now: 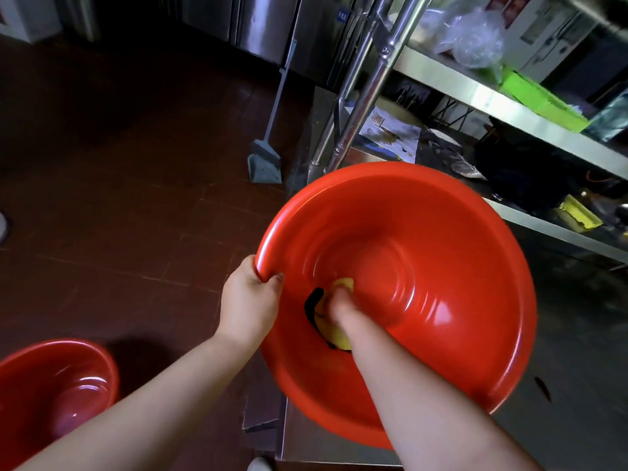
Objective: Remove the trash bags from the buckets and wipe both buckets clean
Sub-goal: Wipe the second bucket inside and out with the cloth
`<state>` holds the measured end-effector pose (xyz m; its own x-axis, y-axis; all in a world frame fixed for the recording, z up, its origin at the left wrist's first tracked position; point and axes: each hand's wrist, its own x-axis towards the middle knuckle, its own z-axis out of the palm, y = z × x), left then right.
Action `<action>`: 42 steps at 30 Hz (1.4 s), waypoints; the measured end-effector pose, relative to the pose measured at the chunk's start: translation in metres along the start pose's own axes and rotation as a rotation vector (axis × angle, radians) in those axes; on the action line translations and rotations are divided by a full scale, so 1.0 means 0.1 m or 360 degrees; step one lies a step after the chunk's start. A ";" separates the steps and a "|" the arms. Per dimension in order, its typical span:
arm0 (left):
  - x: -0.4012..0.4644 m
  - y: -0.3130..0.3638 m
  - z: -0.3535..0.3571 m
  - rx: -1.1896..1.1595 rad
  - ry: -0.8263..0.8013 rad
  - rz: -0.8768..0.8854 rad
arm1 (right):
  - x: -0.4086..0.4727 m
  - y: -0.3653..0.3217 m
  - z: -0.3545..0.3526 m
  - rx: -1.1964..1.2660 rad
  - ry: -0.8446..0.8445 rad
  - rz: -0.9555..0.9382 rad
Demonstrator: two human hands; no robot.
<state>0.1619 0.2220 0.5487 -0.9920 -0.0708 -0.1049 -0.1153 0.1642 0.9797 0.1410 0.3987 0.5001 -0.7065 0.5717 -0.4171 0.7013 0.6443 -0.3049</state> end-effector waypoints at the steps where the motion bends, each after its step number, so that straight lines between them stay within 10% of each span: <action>1: 0.02 0.01 0.00 0.0007 -0.0012 -0.0006 | -0.02 -0.02 -0.06 -0.0164 0.0111 -0.0147; 13: 0.09 0.39 -0.10 0.0020 -0.0230 -0.0031 | -1.18 -0.36 -1.53 -0.0086 0.1543 -0.1426; 19: 0.01 0.57 -0.09 0.0102 -0.0317 0.0025 | -0.90 -0.60 -1.71 -0.1110 0.0791 -0.1644; 23: 0.00 0.60 -0.11 0.0259 -0.0363 0.0109 | -0.75 -0.62 -1.69 -0.1455 0.0917 -0.1704; 42: -0.37 0.64 -0.09 0.0434 -0.0371 0.0317 | -0.57 -0.22 -2.45 -0.1118 0.0953 -0.1118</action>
<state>0.1921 0.2265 0.6167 -0.9779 0.2084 0.0158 0.1019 0.4092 0.9067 0.1428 0.4757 0.7404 -0.9828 0.0042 0.1846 0.0626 0.9480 0.3119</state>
